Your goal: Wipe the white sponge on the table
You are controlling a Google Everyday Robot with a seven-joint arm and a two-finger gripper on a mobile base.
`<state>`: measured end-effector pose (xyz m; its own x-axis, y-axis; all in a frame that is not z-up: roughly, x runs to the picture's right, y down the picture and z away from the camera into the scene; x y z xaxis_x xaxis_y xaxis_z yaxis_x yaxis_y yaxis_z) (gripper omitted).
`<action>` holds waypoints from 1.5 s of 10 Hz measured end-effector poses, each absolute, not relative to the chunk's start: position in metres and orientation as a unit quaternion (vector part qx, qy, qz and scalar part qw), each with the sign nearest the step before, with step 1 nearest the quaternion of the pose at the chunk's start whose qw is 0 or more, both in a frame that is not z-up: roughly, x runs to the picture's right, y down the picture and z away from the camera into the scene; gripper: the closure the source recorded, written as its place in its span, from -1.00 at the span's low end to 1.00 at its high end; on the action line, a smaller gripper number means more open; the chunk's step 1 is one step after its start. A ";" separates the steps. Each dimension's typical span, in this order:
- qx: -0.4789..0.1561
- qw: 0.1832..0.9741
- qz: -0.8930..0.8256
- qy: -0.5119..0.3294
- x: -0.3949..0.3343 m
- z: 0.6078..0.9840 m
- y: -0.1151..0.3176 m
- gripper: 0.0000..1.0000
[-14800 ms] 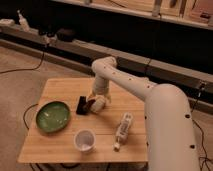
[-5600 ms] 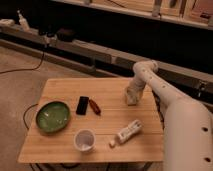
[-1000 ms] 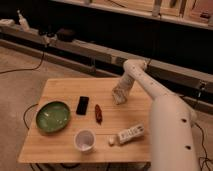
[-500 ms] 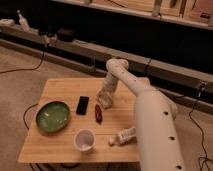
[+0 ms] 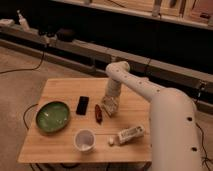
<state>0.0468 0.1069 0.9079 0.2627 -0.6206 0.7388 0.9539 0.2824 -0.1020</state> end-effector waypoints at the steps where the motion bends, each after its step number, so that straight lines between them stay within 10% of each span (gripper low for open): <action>1: -0.285 0.745 -0.524 -0.299 0.043 0.897 0.122 0.22; 9: -0.312 0.839 -0.390 -0.215 0.159 0.836 0.173 0.22; 15: -0.292 0.877 -0.350 -0.151 0.236 0.863 0.143 0.22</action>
